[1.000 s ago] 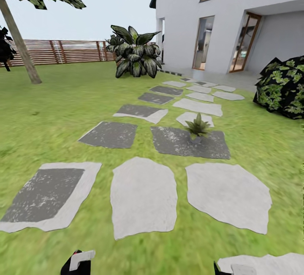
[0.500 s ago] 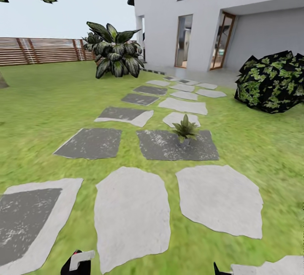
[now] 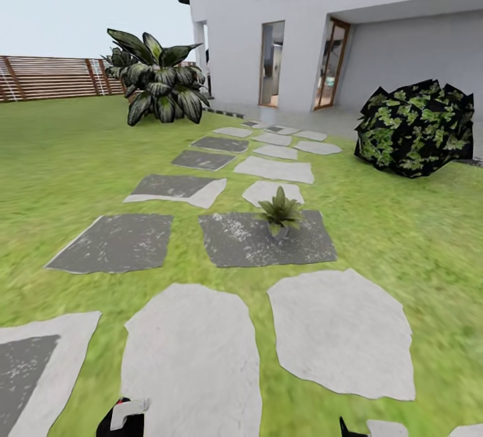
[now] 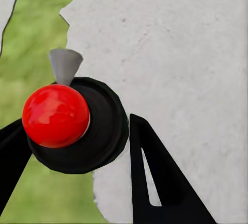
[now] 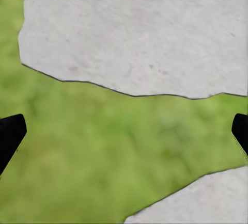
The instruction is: Pick up the pesticide atomizer in the garden and spray insectifuge to fully cover both potted plants in the garden.
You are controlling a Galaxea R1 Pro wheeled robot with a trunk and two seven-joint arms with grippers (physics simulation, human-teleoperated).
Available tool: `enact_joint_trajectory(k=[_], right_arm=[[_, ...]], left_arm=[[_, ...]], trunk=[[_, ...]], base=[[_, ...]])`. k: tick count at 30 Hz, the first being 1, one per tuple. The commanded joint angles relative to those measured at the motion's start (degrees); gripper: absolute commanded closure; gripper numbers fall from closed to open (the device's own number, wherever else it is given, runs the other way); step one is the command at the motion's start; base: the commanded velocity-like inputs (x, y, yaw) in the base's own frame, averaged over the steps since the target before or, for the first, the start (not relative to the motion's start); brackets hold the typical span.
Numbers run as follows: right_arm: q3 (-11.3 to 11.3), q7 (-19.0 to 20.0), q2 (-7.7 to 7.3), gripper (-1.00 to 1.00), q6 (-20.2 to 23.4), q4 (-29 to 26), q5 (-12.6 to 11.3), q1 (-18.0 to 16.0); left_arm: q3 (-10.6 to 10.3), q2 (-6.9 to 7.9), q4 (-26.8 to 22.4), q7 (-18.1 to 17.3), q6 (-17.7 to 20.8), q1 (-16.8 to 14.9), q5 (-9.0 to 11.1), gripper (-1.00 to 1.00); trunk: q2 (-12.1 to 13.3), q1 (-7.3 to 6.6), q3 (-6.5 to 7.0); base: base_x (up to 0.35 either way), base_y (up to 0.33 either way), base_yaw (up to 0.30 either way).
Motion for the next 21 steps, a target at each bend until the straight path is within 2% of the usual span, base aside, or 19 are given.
enact_joint_trajectory(k=[1,21], right_arm=[[-0.1,0.0,0.01,-1.0,-0.2,0.0,0.1,0.0],[-0.1,0.0,-0.07,-1.0,-0.2,0.0,0.0,0.0]], left_arm=[[0.1,-0.01,0.0,0.1,-0.2,0.0,-0.1,1.0],[0.1,-0.06,0.0,0.1,-0.2,0.0,-0.1,1.0]], trunk=[[0.0,0.03,-0.05],[0.0,0.03,-0.05]], base=[[0.337,0.0,-0.004],[0.338,0.0,0.0]])
